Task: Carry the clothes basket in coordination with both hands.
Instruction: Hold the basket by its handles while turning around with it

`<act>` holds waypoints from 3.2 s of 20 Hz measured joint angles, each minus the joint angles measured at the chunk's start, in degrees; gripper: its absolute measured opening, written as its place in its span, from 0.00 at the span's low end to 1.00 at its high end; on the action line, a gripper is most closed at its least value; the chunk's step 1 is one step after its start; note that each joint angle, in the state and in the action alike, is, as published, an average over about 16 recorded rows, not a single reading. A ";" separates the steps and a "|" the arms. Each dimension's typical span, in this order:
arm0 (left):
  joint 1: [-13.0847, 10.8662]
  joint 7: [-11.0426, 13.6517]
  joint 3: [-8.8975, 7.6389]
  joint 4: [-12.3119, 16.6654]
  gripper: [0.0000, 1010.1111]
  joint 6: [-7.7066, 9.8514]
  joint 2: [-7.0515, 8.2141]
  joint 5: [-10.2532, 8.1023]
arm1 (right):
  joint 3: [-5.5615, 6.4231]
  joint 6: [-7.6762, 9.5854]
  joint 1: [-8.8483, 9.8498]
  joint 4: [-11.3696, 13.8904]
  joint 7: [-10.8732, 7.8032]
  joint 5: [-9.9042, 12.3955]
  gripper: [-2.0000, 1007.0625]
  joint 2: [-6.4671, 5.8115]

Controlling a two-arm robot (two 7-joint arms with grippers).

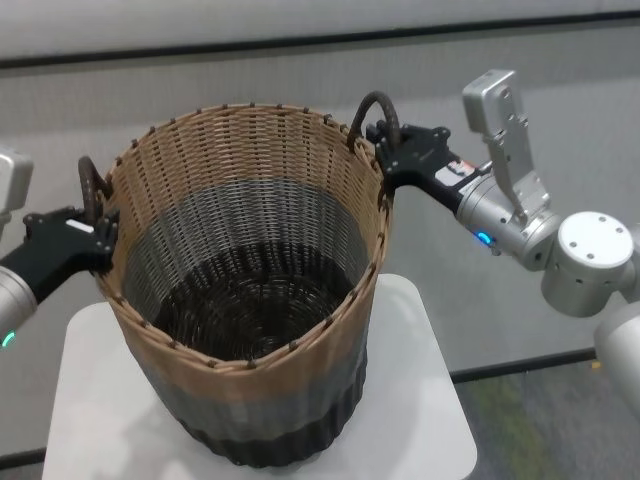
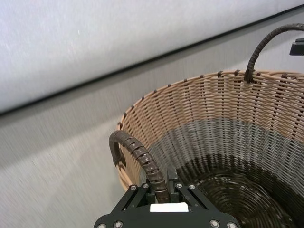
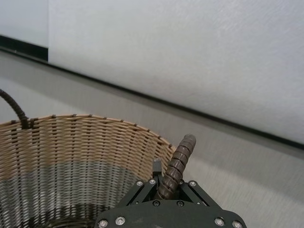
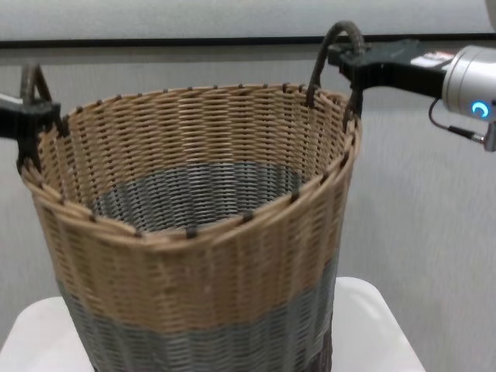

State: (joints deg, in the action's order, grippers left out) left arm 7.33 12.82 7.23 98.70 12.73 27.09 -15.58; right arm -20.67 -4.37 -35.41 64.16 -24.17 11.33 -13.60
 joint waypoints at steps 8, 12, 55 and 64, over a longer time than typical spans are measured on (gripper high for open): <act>-1.11 -0.71 -0.97 4.74 0.16 0.69 0.90 3.62 | 0.57 0.55 0.74 3.99 -0.32 0.90 0.08 -0.91; -1.69 -0.87 -1.62 6.31 0.16 0.93 1.06 4.69 | 0.71 0.56 0.88 5.33 -0.28 1.19 0.08 -1.22; -2.33 -1.01 -2.37 7.21 0.16 0.74 1.01 5.27 | 0.89 0.53 0.84 6.09 -0.16 1.60 0.08 -1.30; -2.32 -1.01 -2.37 7.19 0.16 0.74 1.02 5.26 | 0.88 0.53 0.84 6.09 -0.16 1.60 0.08 -1.29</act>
State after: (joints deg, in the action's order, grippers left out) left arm 5.01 11.81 4.87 105.89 13.47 28.11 -10.32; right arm -19.79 -3.84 -34.57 70.25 -24.33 12.93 -14.89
